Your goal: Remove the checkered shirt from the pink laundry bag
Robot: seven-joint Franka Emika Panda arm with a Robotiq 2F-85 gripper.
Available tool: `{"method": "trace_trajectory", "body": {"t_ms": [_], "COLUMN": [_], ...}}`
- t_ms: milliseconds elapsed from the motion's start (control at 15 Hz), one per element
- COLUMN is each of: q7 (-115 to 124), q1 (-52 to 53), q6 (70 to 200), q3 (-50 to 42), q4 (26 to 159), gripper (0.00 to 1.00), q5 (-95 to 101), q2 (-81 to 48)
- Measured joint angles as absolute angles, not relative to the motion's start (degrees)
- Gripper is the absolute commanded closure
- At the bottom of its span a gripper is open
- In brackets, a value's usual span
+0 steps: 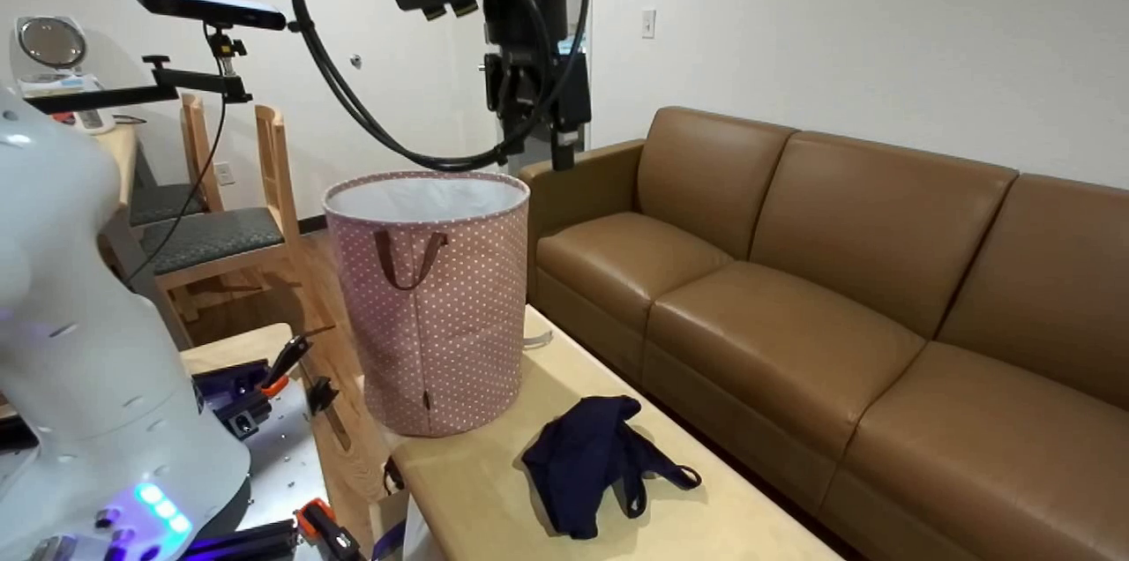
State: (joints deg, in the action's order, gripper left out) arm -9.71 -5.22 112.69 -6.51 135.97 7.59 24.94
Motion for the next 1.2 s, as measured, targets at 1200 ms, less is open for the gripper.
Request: {"method": "trace_trajectory", "body": {"t_ms": [1200], "q7": [-7.4], "q1": [12.0], "q6": [127.9], "q3": [10.9], "q4": [131.1], "gripper": [0.00], "q5": [9.0], "q2": [11.6]}}
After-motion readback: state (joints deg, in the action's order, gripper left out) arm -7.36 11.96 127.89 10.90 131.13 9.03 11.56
